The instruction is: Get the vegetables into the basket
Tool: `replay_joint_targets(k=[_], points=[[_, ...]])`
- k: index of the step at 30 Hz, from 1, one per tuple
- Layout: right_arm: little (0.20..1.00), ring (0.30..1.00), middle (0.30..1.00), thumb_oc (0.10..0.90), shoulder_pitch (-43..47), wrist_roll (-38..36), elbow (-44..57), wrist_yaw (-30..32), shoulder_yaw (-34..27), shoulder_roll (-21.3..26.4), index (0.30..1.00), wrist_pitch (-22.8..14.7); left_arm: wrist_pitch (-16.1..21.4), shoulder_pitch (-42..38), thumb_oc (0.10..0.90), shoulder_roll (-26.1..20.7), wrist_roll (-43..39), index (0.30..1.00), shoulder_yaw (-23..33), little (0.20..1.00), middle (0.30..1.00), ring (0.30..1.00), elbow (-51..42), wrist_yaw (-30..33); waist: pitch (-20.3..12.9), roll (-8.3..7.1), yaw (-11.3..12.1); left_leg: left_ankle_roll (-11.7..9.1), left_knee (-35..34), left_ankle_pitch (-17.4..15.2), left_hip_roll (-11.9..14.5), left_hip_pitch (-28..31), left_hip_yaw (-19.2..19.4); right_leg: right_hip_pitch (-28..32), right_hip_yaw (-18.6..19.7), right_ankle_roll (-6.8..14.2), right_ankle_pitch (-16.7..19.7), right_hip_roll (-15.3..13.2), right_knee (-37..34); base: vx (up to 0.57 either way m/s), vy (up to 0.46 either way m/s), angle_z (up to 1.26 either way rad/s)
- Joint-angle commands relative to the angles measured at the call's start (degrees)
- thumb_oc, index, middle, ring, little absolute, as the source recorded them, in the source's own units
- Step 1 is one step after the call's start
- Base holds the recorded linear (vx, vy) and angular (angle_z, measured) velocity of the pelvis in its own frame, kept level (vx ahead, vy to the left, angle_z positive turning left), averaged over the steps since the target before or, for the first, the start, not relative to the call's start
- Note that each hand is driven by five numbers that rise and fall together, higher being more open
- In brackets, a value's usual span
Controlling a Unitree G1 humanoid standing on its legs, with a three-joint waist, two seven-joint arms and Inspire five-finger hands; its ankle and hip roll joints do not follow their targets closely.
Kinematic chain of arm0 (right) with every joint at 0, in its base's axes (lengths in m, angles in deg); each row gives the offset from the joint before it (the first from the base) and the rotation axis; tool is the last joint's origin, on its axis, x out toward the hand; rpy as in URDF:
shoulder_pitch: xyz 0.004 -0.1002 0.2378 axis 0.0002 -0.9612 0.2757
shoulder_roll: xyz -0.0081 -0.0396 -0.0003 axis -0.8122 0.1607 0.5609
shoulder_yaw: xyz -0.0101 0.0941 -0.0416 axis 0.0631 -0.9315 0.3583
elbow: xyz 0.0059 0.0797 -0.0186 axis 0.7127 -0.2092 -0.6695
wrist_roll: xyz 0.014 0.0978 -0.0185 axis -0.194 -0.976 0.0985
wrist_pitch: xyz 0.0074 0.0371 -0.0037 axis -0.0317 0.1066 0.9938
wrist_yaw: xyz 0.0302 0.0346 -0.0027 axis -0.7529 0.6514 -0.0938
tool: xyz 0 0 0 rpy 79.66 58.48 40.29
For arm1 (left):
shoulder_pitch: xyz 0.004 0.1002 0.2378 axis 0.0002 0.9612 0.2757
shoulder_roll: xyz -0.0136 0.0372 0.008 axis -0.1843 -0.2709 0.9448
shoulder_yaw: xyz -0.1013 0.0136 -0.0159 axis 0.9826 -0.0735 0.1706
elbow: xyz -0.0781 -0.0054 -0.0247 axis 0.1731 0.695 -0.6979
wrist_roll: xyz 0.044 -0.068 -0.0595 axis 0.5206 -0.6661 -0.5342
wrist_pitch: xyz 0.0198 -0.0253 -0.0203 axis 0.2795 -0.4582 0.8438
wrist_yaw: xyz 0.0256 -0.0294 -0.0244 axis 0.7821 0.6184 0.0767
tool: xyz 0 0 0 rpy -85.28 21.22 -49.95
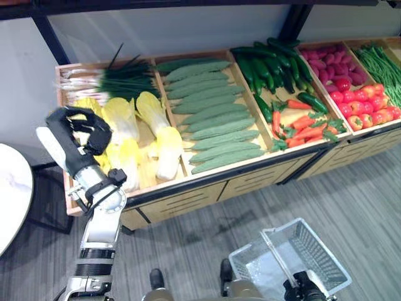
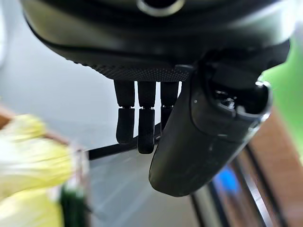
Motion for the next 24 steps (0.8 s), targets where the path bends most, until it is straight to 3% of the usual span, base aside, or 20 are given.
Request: replay_joint_targets(k=[1, 2, 3, 4, 7, 24], points=[[0.3, 0.3, 0.3, 0.4, 1.64, -2.34, -1.04, 2.52, 0.29, 1.26, 0.3, -2.16, 3.72, -3.19, 0.604, -3.31, 5.09, 0.585, -0.18, 0.585, 0.585, 0.585, -0.31, -1.4, -0.6, -2.8, -0.03, -3.26, 0.08, -3.48, 2.3, 2.92, -0.64, 1.54, -0.97, 4.7, -2.43, -4.33, 0.28, -0.01, -0.004, 0.09], [0.3, 0.3, 0.3, 0.4, 1.56, -2.35, -1.01, 2.52, 0.29, 1.24, 0.3, -2.16, 3.71, -3.14, 0.706, -3.33, 5.08, 0.728, -0.2, 0.728, 0.728, 0.728, -0.34, -1.44, -0.65, -2.82, -0.02, -3.26, 0.08, -3.48, 2.3, 2.91, -0.66, 1.54, -0.99, 4.7, -2.44, -4.33, 0.28, -0.01, -0.001, 0.09], [0.3, 0.3, 0.3, 0.4, 1.47, -2.62, -0.95, 2.6, -0.36, 1.29, 0.3, -2.11, 2.15, -0.92, 0.9, -4.85, 6.52, 1.0, -1.25, 1.0, 1.0, 1.0, 0.78, -4.08, -0.62, -2.65, 0.15, -3.14, 0.08, -3.48, 2.18, 2.87, -0.83, 1.62, -1.08, 4.72, -2.4, -4.38, 0.28, -0.02, -0.004, 0.08], [0.3, 0.3, 0.3, 0.4, 1.42, -2.7, -0.94, 2.55, -1.09, 1.53, 0.3, -2.01, 0.27, 1.08, 0.9, -7.97, 10.46, 1.0, -2.37, 1.0, 1.0, 1.0, 1.74, -7.71, -0.56, -2.32, 0.4, -3.06, 0.08, -3.5, 2.16, 2.74, -1.01, 1.7, -1.23, 4.74, -2.4, -4.38, 0.28, 0.0, 0.0, 0.0], [0.3, 0.3, 0.3, 0.4, 1.39, -2.44, -0.88, 2.39, -1.5, 1.63, 0.3, -1.81, -1.11, 2.72, 0.9, -10.02, 14.34, 1.0, -2.44, 1.0, 1.0, 1.0, 3.4, -8.82, -0.65, -2.18, 0.42, -3.08, 0.08, -3.56, 2.07, 2.7, -1.01, 1.74, -1.32, 4.77, -2.47, -4.45, 0.28, 0.0, 0.002, 0.02], [0.3, 0.3, 0.3, 0.4, 1.28, -0.78, -0.97, 1.44, 0.13, 1.14, 0.3, -1.08, -4.79, 1.38, 0.9, -6.62, 13.25, 1.0, -4.09, 1.0, 1.0, 1.0, 16.75, -8.55, -1.43, -2.45, -0.84, -3.18, 0.08, -3.5, 2.57, 3.29, -0.01, 1.4, -0.07, 4.46, -2.57, -3.74, 0.28, 0.0, -0.003, -0.01]])
